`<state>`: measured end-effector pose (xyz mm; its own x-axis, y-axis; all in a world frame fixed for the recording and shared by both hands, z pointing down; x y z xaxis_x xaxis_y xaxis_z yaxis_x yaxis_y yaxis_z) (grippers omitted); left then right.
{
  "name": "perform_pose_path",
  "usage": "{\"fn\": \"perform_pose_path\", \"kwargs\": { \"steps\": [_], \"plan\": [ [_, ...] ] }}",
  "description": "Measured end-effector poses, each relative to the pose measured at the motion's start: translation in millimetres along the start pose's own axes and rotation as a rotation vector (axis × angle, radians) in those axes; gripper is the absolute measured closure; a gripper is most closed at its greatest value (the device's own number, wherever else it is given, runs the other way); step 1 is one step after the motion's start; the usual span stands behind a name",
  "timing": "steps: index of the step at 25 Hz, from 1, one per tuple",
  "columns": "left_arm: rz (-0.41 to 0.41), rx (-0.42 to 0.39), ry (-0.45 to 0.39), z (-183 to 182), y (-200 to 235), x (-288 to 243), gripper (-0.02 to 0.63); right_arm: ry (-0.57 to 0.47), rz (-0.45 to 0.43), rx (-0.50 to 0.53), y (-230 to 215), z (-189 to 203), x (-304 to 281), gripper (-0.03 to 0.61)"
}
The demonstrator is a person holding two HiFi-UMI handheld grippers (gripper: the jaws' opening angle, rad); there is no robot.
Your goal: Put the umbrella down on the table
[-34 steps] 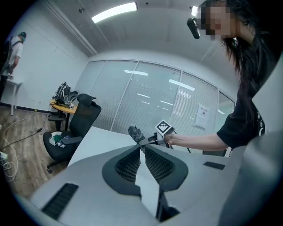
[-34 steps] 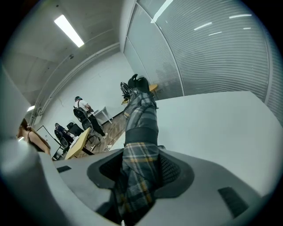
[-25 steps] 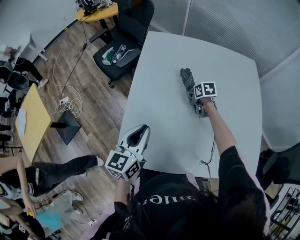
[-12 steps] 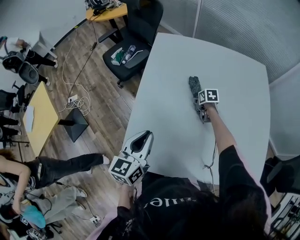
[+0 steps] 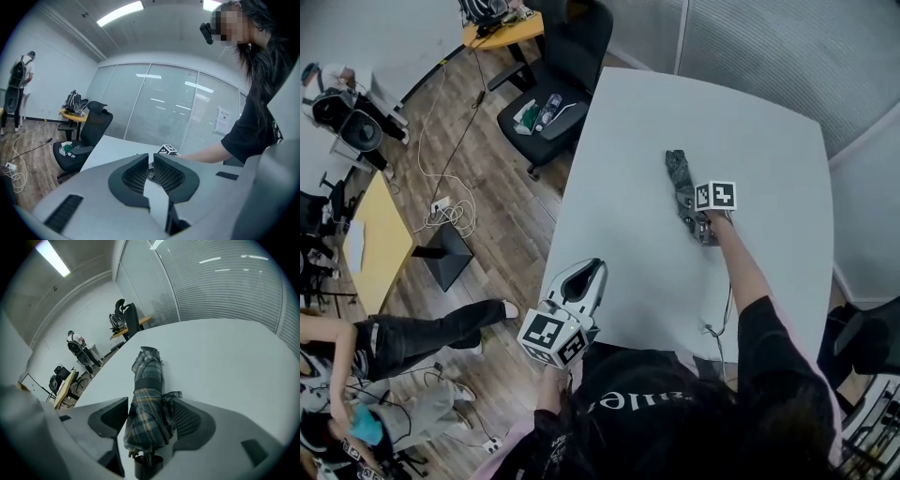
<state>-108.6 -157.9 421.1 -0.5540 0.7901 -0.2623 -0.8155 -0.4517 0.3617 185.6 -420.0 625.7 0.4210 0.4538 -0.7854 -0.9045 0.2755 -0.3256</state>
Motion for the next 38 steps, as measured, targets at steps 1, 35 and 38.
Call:
{"fn": "perform_pose_path", "kwargs": {
  "steps": [1,35,38],
  "plan": [
    [0.006,-0.003,-0.002,-1.4,-1.0,0.6,0.572,-0.015,-0.006,-0.002,1.3,0.0,6.7,0.296],
    [0.342,-0.084,0.061,10.8,-38.3,23.9,0.572,-0.579,-0.234,-0.146,137.3,137.6,260.5,0.425],
    [0.378,-0.089,0.073,15.0,-42.9,26.9,0.572,-0.583,-0.2,-0.153,148.6,156.7,269.9,0.434]
  ]
}}
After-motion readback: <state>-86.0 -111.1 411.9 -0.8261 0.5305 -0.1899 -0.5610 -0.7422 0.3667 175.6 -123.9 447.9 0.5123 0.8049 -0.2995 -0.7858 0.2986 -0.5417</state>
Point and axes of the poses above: the fingertips, and each gripper's own axes: x backward along the fingers, y to its left, z out of its underside, the point moved 8 cm from there along x, backward along the fingers, and after that the axes turned 3 degrees about x, right-handed, at the moved point
